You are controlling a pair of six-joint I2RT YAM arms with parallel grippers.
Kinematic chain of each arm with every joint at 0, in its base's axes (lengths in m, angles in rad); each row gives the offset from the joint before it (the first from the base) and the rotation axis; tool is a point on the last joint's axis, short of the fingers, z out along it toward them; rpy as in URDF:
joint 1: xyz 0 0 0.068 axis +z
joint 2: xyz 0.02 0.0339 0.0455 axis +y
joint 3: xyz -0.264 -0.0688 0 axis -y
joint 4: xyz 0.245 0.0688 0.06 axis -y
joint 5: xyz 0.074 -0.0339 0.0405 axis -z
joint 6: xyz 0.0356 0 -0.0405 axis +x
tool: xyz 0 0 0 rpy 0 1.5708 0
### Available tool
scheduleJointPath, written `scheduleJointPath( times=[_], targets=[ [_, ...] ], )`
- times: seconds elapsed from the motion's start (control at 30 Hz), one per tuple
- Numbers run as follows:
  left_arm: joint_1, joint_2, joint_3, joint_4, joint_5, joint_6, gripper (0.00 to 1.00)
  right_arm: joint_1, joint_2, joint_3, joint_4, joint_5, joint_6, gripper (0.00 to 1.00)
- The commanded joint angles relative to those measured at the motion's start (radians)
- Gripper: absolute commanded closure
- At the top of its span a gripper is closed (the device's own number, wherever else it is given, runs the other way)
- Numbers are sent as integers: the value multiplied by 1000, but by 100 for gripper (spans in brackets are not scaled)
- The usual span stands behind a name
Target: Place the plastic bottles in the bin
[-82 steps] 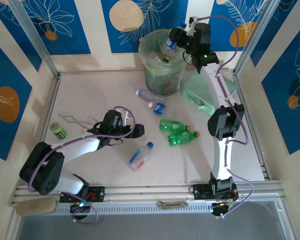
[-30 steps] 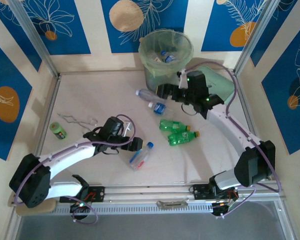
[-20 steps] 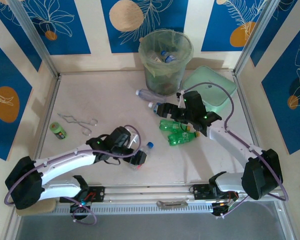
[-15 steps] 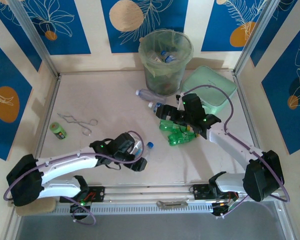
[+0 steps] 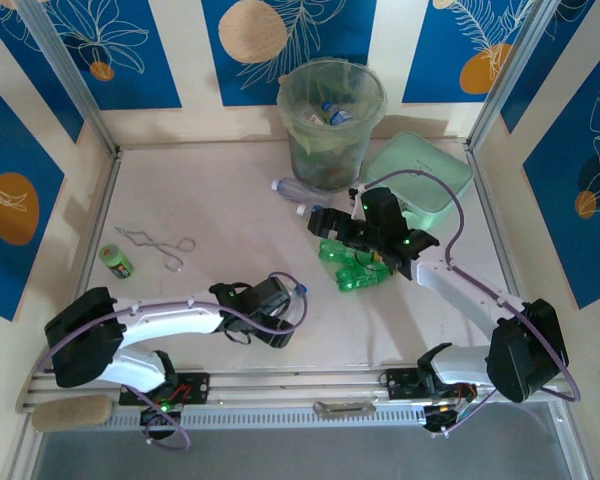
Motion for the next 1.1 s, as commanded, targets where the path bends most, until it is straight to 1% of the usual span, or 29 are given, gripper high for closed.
scheduleJointPath(
  times=[0.0, 0.1, 0.2, 0.23, 0.53, 0.67, 0.77, 0.87, 1.0, 1.07],
  targets=[
    [-7, 21, 29, -6, -38, 25, 26, -7, 25, 7, 15, -21, -4, 1],
    [-7, 27, 23, -1, -41, 27, 38, -10, 31, 11, 16, -29, -5, 1],
    [-8, 29, 20, 2, -44, 31, 53, -15, 30, 13, 11, -29, -8, 1],
    [-7, 26, 20, 5, -46, 33, 54, -16, 28, 13, 12, -26, -9, 1],
    [-1, -18, 31, 31, -70, 19, 57, -22, 47, 14, 29, -43, 11, 1],
    [37, -73, 43, 90, -58, -20, 58, -24, 46, 13, 36, -59, 22, 1],
    [92, -110, 41, 203, -20, -55, 58, -25, 48, 12, 51, -87, 29, 1],
    [141, -132, 32, 333, 15, -98, 59, -22, 52, -6, 105, -135, 58, 1],
    [179, -132, 11, 526, 52, -129, 59, -5, 55, -30, 189, -183, 101, 1],
    [192, -118, 15, 579, 73, -129, 59, 6, 58, -29, 211, -200, 103, 1]
  ],
)
